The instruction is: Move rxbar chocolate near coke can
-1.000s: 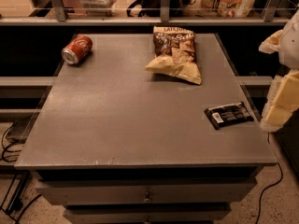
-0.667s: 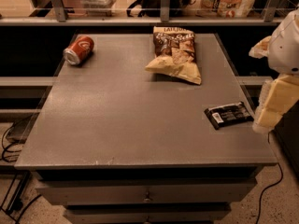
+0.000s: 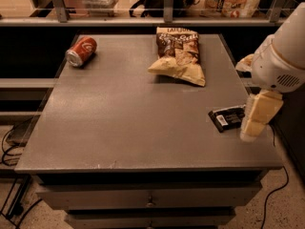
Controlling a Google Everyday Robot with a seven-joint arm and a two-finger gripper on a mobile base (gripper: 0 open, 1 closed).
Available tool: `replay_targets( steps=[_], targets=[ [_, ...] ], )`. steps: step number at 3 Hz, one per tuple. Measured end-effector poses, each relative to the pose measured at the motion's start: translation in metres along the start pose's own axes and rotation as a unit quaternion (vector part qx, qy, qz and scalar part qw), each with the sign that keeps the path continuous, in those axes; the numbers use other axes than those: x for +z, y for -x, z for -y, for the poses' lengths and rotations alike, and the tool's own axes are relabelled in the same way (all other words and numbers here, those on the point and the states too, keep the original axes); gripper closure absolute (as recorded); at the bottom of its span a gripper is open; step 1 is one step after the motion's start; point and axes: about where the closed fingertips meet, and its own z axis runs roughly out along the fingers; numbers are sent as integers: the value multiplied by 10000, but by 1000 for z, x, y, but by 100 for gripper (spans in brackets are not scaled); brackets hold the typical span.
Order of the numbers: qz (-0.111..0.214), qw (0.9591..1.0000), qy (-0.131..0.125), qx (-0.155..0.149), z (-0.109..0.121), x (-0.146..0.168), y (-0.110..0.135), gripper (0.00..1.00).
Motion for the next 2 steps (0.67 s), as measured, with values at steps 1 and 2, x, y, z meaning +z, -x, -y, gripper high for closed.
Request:
replay_targets(
  steps=[1,2],
  targets=[
    [20,10000,10,-63,9,25,2,0],
    [27,10000,34,-15,20,46,-1,0]
  ],
)
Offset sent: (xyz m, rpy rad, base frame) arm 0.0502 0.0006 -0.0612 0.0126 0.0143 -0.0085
